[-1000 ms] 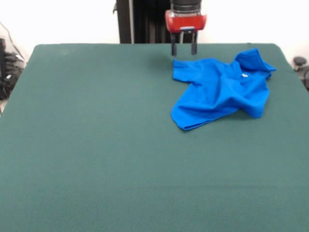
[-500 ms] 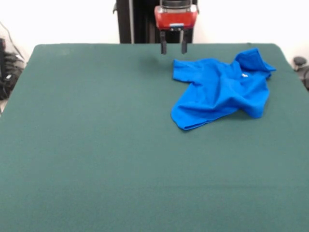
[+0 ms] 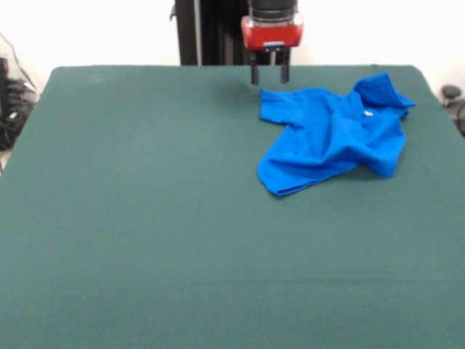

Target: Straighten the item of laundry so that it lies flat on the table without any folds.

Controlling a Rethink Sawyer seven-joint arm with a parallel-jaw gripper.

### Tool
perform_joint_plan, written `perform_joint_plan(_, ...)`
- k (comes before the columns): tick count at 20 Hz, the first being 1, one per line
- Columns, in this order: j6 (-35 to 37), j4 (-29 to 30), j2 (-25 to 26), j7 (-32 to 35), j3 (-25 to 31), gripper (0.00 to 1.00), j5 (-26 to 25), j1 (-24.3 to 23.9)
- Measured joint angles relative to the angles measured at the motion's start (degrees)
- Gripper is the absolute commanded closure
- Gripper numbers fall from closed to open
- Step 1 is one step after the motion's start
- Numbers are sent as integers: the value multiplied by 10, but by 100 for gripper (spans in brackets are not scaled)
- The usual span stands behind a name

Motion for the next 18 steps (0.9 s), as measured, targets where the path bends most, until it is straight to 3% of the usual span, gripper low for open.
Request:
perform_joint_plan(8, 0, -15, 26, 0, -1, 0, 27, 31)
perform_joint_plan(18, 0, -19, 47, 0, -1, 0, 38, 37)
